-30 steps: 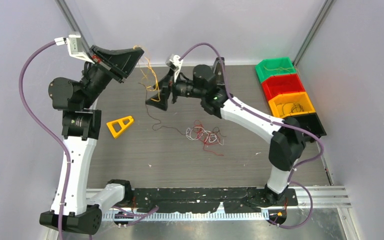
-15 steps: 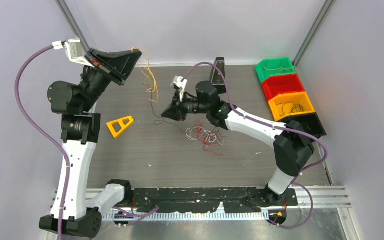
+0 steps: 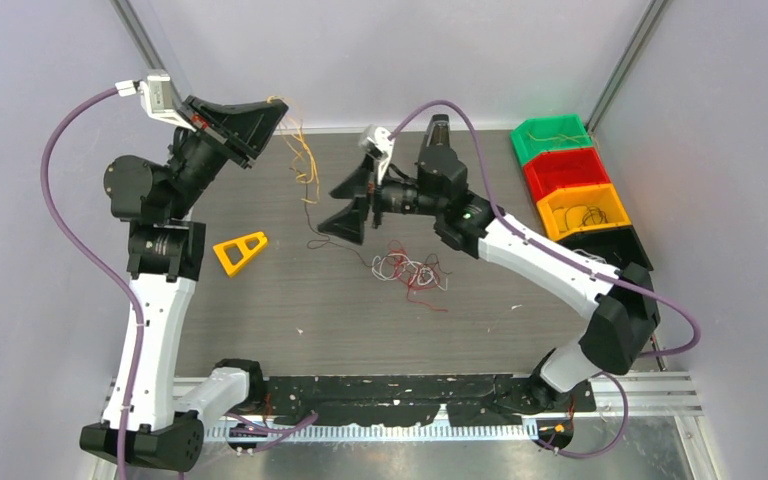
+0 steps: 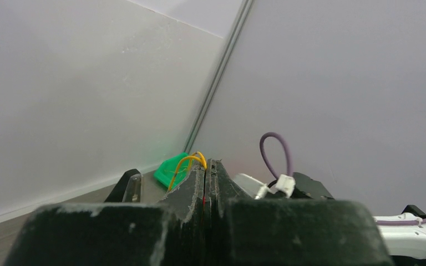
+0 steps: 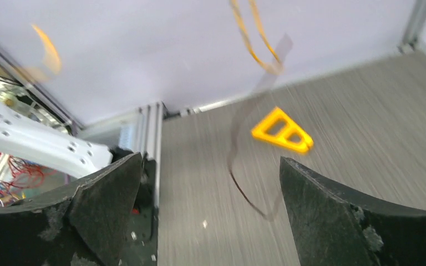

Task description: Untangle the cables

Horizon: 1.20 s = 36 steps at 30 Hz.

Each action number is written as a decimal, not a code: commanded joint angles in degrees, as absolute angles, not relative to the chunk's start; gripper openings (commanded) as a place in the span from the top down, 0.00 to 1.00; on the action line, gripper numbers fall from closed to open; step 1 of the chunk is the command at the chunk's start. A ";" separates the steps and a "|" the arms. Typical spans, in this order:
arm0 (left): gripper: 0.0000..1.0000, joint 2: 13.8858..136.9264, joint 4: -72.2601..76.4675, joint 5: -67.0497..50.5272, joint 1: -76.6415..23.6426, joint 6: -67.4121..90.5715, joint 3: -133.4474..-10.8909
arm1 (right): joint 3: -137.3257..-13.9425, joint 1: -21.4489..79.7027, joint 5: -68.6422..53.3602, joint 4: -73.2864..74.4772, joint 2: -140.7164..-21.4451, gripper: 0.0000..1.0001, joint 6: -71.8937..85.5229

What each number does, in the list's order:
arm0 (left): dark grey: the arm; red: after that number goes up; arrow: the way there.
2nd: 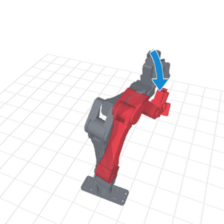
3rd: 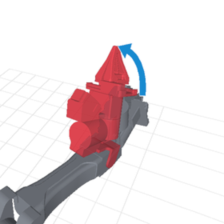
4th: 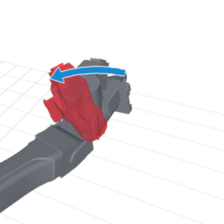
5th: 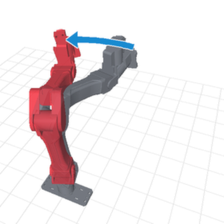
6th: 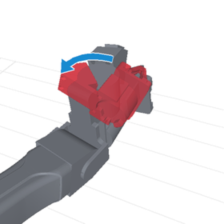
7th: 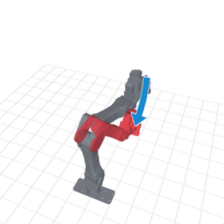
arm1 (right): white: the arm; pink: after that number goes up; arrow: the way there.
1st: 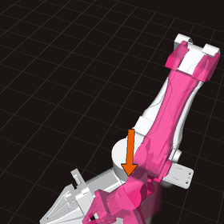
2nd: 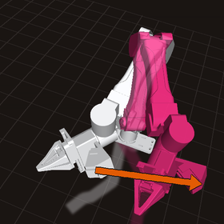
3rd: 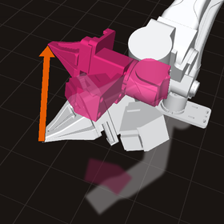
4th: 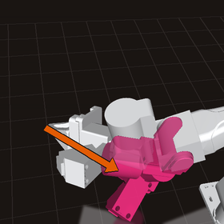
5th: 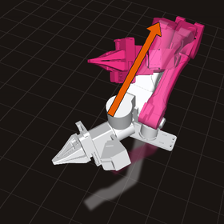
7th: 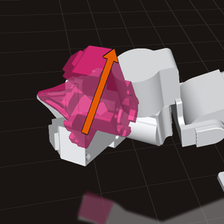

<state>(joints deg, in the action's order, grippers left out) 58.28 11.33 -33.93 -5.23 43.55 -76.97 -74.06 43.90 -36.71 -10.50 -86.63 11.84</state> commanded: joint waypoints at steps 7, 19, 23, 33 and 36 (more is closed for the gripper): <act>1.00 57.46 13.22 -33.92 -5.27 44.30 -76.80 | -88.43 48.90 -28.06 -16.77 -101.72 0.47 17.51; 1.00 57.22 15.05 -34.74 -4.04 43.58 -75.39 | -67.62 40.69 -30.76 -11.51 -93.14 0.68 8.29; 1.00 58.06 16.34 -35.02 -4.11 45.47 -74.81 | -68.36 41.41 -34.30 -14.08 -90.04 0.02 7.72; 1.00 58.19 17.18 -35.68 -4.27 46.49 -74.34 | -83.83 48.74 -30.45 -22.50 -97.04 0.05 14.51; 1.00 58.19 17.06 -35.54 -4.31 46.49 -74.45 | -89.05 49.33 -29.04 -22.88 -101.82 0.18 17.05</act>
